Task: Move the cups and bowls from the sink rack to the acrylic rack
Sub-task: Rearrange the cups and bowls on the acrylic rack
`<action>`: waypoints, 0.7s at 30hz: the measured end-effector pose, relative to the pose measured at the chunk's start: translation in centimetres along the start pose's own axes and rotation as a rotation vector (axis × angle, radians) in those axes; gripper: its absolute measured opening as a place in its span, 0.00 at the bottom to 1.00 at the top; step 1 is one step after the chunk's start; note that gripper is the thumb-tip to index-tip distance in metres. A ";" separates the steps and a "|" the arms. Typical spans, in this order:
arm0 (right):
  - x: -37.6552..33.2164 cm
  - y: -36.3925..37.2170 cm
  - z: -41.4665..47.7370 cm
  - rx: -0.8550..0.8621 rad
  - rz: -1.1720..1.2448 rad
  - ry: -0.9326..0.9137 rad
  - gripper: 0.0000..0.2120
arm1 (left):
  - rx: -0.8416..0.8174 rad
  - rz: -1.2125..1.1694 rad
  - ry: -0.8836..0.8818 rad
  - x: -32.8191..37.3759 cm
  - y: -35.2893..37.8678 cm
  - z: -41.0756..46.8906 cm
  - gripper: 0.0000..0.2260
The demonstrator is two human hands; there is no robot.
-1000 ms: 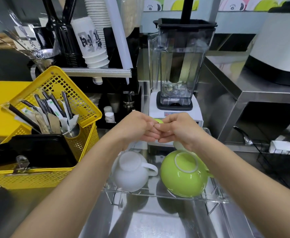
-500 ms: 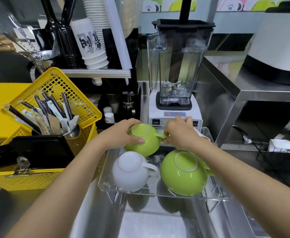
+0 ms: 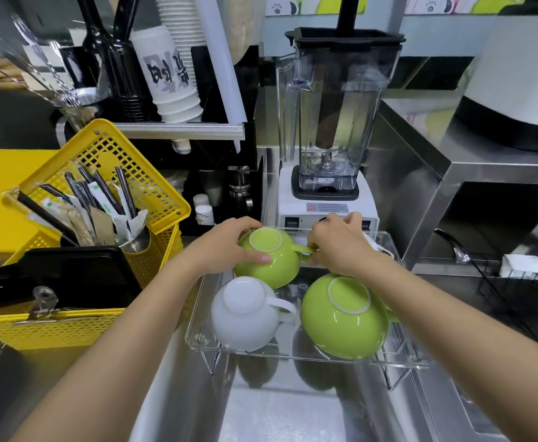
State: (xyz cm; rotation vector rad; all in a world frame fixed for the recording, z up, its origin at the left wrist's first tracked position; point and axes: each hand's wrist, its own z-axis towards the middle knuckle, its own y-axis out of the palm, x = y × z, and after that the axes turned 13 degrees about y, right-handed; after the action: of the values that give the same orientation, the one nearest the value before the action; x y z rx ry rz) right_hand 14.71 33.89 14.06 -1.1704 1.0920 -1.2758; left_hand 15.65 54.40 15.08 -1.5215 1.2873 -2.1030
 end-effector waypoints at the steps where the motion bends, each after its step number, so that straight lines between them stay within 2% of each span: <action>1: 0.1 0.0 0.0 -0.010 0.008 -0.004 0.11 | 0.001 0.002 0.001 -0.1 0.0 0.0 0.27; 7: 0.3 -0.7 0.0 -0.035 0.093 -0.010 0.15 | -0.025 0.030 -0.016 -0.1 -0.1 -0.2 0.28; 10: 0.6 -2.2 -0.6 -0.004 0.275 -0.001 0.16 | 0.059 0.103 0.035 0.8 -0.4 -1.0 0.26; 14: 0.7 -4.1 -3.3 -0.036 0.535 -0.071 0.11 | 0.158 -0.041 0.153 2.1 -0.7 -3.6 0.20; 17: -0.3 -4.2 -5.3 -0.132 0.538 -0.164 0.10 | 0.150 -0.002 0.177 1.8 0.4 -4.9 0.21; 21: -1.5 -3.9 -6.5 -0.194 0.501 -0.265 0.10 | 0.169 0.052 0.237 1.1 2.1 -5.8 0.27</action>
State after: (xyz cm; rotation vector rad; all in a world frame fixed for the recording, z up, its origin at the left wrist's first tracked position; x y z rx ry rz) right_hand 7.79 35.44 17.17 -1.0793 1.2284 -0.6225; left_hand 9.61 55.42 13.82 -1.1868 1.1716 -2.3468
